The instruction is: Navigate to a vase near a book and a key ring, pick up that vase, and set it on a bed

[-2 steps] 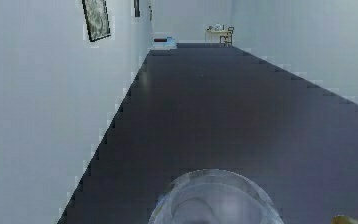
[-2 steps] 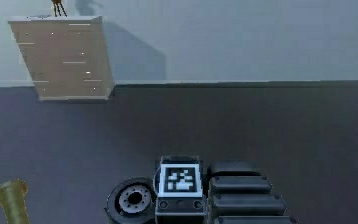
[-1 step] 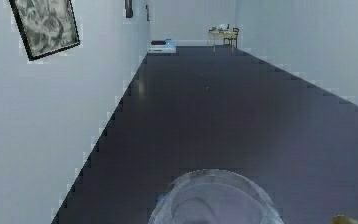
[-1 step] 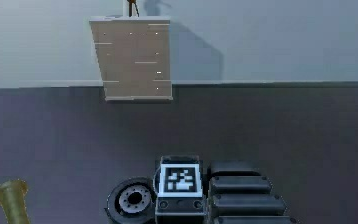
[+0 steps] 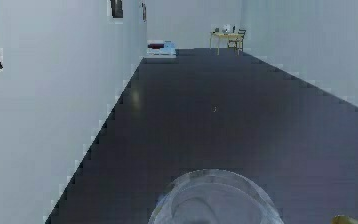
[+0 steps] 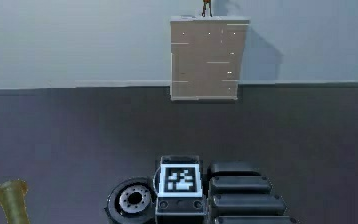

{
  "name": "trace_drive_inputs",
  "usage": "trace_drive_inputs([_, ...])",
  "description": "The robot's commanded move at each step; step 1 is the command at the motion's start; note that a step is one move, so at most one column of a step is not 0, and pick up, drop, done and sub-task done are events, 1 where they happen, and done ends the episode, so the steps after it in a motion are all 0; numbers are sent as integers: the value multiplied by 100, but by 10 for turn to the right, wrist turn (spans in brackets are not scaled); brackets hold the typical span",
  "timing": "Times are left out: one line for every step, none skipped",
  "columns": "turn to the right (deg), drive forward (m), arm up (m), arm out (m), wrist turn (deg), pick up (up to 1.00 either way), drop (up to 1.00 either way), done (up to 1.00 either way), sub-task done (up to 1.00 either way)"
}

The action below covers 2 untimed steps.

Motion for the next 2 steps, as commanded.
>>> trace_drive_inputs([0, 100, 0, 0, 0, 0, 0, 0, 0])
trace_drive_inputs([0, 100, 0, 0, 0, 0, 0, 0, 0])
